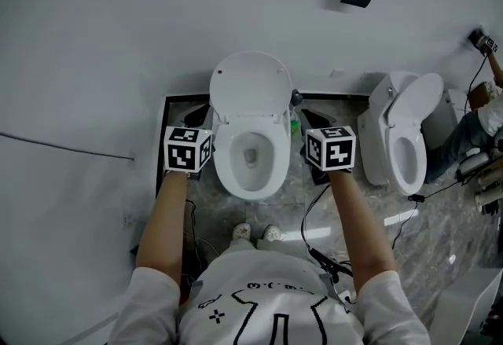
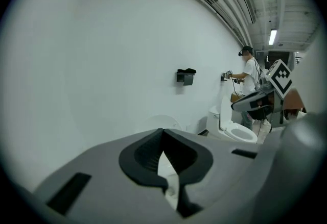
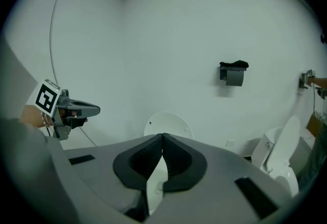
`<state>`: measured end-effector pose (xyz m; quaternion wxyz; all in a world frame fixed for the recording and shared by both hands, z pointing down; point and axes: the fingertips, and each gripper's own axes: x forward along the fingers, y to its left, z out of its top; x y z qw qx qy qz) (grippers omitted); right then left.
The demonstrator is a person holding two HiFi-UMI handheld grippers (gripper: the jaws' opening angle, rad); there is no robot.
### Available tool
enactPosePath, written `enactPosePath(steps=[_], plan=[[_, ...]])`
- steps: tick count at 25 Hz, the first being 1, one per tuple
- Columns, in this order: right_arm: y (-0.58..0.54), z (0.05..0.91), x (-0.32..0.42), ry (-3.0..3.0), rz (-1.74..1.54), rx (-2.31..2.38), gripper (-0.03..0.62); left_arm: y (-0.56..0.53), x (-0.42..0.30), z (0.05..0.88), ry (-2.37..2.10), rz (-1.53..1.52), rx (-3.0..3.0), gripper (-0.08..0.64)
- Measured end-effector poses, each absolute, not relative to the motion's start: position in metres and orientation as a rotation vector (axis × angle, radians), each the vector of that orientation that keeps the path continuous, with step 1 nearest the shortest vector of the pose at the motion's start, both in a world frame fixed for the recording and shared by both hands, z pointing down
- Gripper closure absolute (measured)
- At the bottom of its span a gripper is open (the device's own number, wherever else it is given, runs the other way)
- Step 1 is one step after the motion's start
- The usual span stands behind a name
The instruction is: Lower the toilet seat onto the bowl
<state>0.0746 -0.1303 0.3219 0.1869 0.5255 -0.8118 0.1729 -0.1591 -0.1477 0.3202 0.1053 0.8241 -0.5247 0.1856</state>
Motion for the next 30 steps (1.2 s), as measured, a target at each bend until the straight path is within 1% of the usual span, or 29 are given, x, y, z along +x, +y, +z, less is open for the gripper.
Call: enactPosePath(steps=[7,13,20,26,30], plan=[[-0.132,0.259,0.082,-2.388,0.416,1.591,0.566,-0.145,-0.162,0.259,-1.647,0.342,2.475,0.551],[-0.124,0.205,0.074,-2.46,0.18,1.616,0.566,-0.143,-0.162,0.21,-1.717,0.172,2.522,0.551],[-0.107,0.161,0.067,-2.506,-0.04,1.644,0.566,-0.131,-0.161,0.158,-1.805,0.083,2.608,0.551],[-0.092,0.135,0.064,-2.592,-0.044,1.706,0.566,-0.115,-0.162,0.125,-1.894,0.077,2.709,0.551],[-0.084,0.114,0.065,-2.599,-0.142,1.736,0.566,-0.108,-0.161,0.105,-1.949,0.028,2.731,0.551]])
